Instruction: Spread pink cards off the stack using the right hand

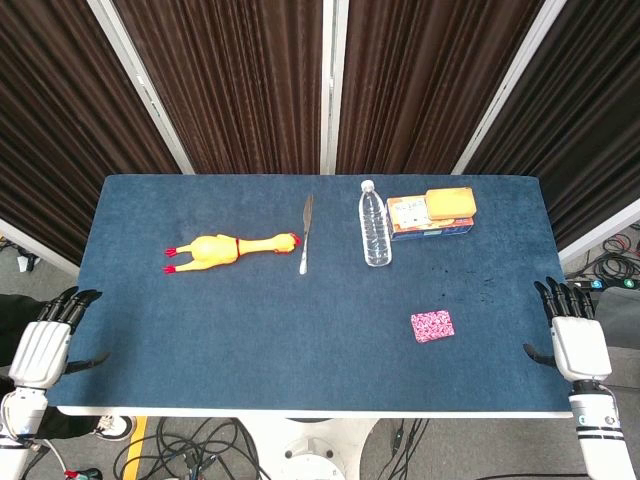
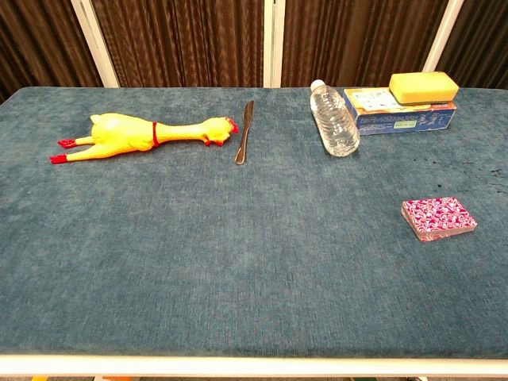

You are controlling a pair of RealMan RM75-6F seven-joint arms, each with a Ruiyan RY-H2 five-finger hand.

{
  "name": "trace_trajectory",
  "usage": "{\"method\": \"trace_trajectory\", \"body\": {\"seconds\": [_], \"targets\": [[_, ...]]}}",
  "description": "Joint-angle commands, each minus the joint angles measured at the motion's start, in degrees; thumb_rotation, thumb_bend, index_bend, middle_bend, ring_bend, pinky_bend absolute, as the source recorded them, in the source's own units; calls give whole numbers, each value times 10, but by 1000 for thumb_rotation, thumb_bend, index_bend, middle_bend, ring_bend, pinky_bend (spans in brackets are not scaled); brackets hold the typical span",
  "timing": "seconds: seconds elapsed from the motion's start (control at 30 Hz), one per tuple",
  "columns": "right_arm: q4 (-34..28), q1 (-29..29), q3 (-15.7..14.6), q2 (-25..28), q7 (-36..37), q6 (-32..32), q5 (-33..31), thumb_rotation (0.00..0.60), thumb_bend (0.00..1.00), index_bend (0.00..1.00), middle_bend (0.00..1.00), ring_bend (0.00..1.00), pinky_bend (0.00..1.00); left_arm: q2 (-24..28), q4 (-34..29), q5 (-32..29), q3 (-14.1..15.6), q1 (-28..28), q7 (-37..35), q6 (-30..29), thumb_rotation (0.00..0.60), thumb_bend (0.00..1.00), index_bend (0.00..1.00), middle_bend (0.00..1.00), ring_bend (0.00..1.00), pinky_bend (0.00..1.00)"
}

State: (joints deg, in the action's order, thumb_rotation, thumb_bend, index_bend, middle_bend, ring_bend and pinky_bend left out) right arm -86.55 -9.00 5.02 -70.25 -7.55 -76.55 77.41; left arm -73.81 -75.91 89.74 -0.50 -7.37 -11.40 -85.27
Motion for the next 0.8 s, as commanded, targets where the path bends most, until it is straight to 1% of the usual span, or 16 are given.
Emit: {"method": "trace_trajectory", "body": {"seconds": [0.03,0.2,0.47,0.63,0.8], "targets": [[-3,1,-2,2,-3,1,-2,600,65,0,0,0,0,0,0,-1,0,0,-1,0,600,31,164,155,63,177],[-3,1,-1,1,-2,3,-4,600,65,0,0,0,0,0,0,0,-1,1,-1,-2,600,30,164,155,63,177],[5,0,-1,-2,14,-2,9,600,68,0,0,0,0,2,-5,1,-2,-1,1,-3,600,31,163,155,63,177],[-5,-6,1,6,17,1,16,600,74,0,0,0,0,6,-8,0,-2,-1,1,-2,600,30,164,155,64,177],[-36,-18,-1,28,-11,11,31,600,74,0,12,0,3,4,-6,1,0,1,0,-4,600,30,163,155,63,177]]}}
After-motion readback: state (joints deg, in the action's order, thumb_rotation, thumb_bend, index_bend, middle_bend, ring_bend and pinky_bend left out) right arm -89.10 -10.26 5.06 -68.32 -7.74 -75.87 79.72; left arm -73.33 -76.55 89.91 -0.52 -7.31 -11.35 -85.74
